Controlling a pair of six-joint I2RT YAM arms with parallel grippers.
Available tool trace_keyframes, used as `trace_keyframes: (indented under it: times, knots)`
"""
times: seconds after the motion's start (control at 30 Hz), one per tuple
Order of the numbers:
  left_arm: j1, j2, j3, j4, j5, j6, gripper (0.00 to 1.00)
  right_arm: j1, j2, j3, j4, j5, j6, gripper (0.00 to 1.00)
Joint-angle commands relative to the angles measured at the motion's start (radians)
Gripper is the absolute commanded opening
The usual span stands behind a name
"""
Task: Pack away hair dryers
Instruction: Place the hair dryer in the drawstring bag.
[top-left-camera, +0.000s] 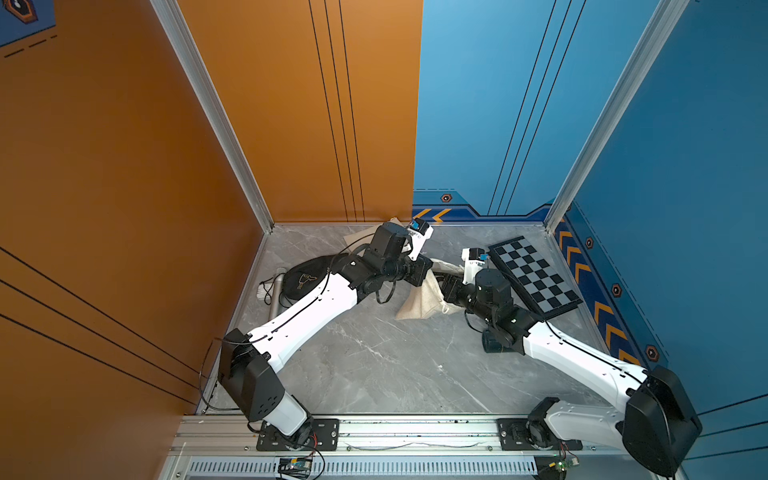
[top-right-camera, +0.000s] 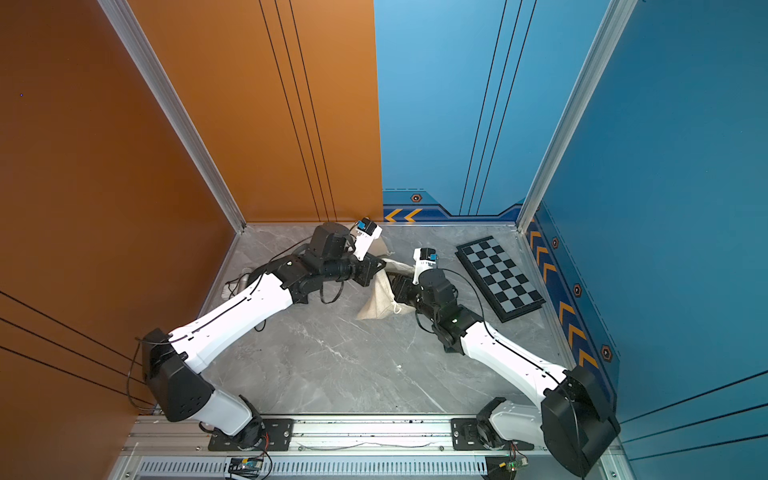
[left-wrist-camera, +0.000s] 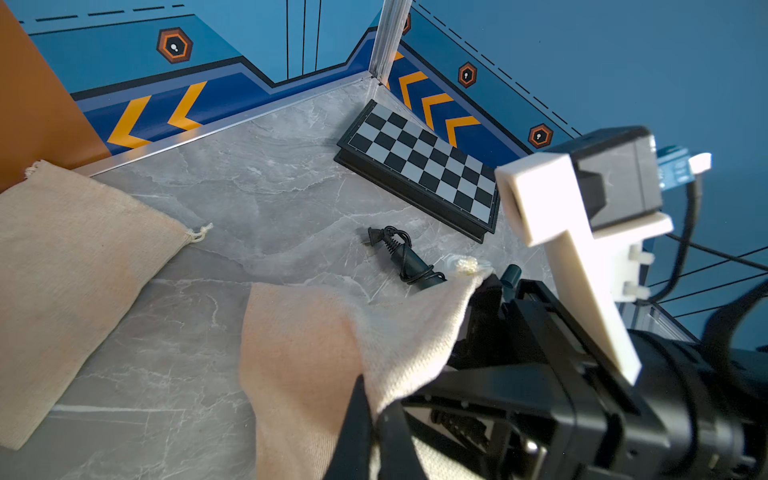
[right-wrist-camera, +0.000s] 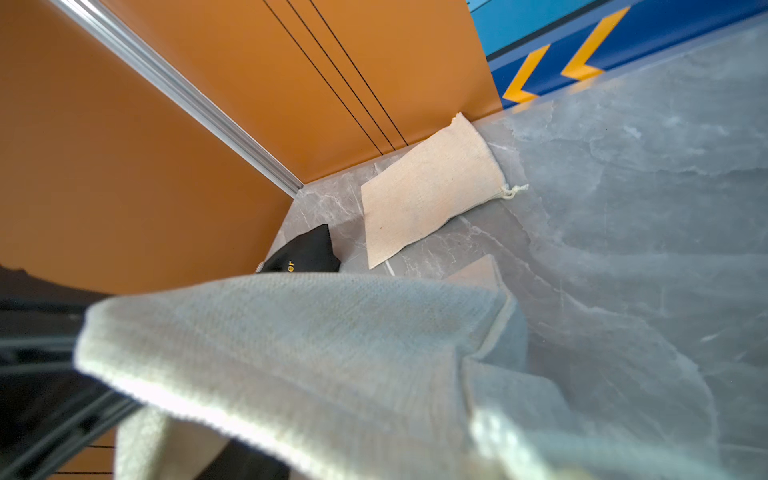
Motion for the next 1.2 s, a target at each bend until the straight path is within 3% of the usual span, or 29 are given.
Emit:
trace_keyframes:
  times: [0.0,0.3,0.6,0.9,1.03,1.17]
  knots:
    - [0.006,-0.043,-0.001,0.029,-0.017,0.012,0.0,0.004,0.029,-0.003,0.067,0.0,-0.045,0.57]
    - [-0.023,-0.068,-0.087,0.038,-0.007,0.077,0.0,-0.025,0.073,0.06,0.022,0.01,0.034,0.63]
    - [0.019,-0.102,-0.178,0.058,-0.027,0.128,0.0,-0.115,0.008,0.117,-0.148,-0.163,0.224,0.63]
    - [0.09,-0.039,-0.076,0.029,-0.003,0.21,0.0,-0.128,-0.252,0.043,-0.111,-0.28,0.294,0.65]
    - [0.125,0.004,0.005,-0.034,0.007,0.331,0.0,-0.138,-0.285,0.046,-0.156,-0.298,0.243,0.66]
    - [0.123,0.073,0.085,-0.12,-0.014,0.506,0.0,-0.146,-0.265,-0.031,-0.084,-0.269,0.245,0.66]
